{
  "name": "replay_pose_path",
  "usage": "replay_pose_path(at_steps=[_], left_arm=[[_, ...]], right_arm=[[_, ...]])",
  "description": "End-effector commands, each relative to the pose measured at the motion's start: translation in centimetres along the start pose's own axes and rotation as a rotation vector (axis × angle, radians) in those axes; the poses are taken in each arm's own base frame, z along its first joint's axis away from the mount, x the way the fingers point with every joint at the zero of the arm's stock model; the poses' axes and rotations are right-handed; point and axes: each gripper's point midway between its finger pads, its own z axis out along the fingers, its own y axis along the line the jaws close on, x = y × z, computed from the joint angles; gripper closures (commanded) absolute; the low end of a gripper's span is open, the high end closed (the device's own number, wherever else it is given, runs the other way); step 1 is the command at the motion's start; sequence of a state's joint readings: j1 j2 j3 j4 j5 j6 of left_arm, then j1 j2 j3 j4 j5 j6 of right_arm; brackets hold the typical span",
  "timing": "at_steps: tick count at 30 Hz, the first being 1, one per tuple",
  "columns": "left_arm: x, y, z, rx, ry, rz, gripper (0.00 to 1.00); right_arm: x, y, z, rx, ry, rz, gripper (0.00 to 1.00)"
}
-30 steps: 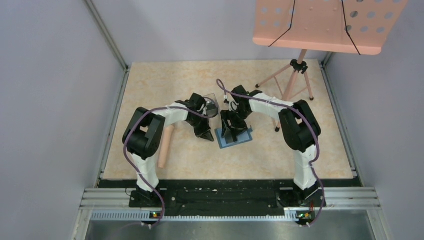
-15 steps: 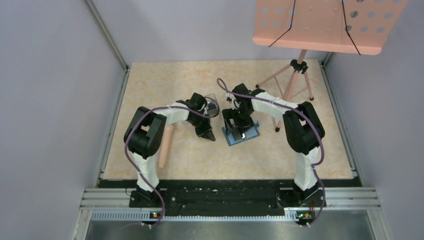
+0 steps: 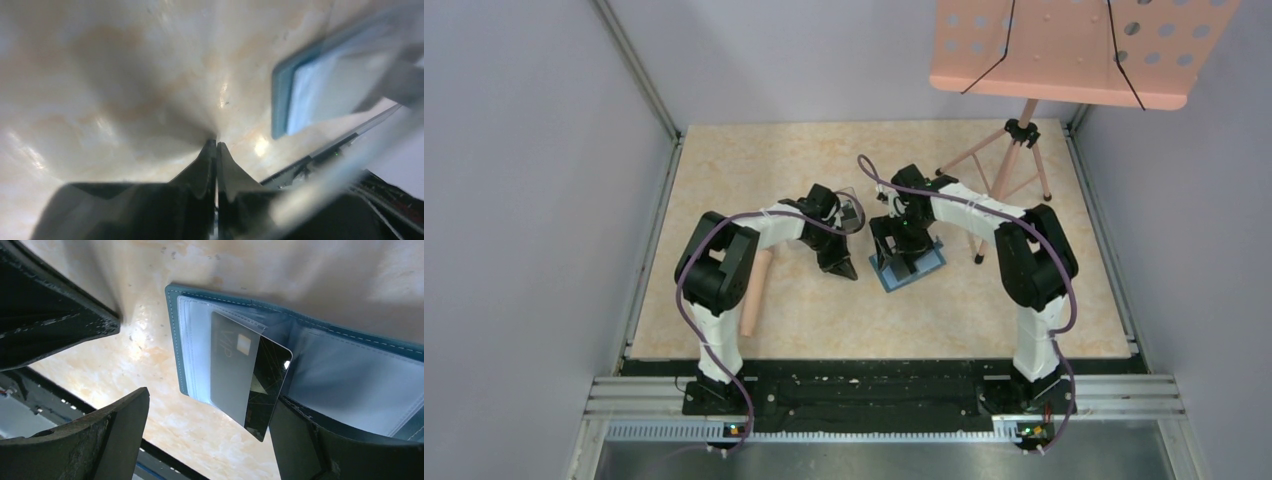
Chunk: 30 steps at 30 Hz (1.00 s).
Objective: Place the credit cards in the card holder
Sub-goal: Insert the credit card into the card slot.
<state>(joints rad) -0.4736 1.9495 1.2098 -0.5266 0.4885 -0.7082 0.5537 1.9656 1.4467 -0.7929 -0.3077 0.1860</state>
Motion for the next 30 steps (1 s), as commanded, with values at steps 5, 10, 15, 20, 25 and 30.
replay_pose_path(at_steps=[5, 10, 15, 20, 25, 30], left_arm=[[-1.1, -1.6, -0.4, 0.04, -0.047, 0.035, 1.0], [-1.4, -1.9, -0.7, 0.047, -0.059, 0.035, 1.0], [-1.4, -1.9, -0.6, 0.047, -0.06, 0.032, 1.0], [-1.0, -1.3, -0.3, 0.027, -0.047, 0.021, 1.0], [-0.5, -1.4, -0.1, 0.023, -0.03, 0.025, 1.0], [0.0, -1.7, 0.3, 0.02, -0.017, 0.034, 1.0]], right_arm=[[0.7, 4.1, 0.1, -0.2, 0.017, -0.052, 0.15], [0.6, 4.9, -0.1, -0.182, 0.007, -0.076, 0.15], [0.4, 3.4, -0.7, -0.057, -0.008, -0.104, 0.14], [0.1, 2.0, -1.4, 0.037, -0.032, -0.12, 0.14], [0.4, 1.9, -0.4, 0.024, -0.01, -0.121, 0.16], [0.7, 3.0, 0.8, -0.059, 0.019, -0.105, 0.27]])
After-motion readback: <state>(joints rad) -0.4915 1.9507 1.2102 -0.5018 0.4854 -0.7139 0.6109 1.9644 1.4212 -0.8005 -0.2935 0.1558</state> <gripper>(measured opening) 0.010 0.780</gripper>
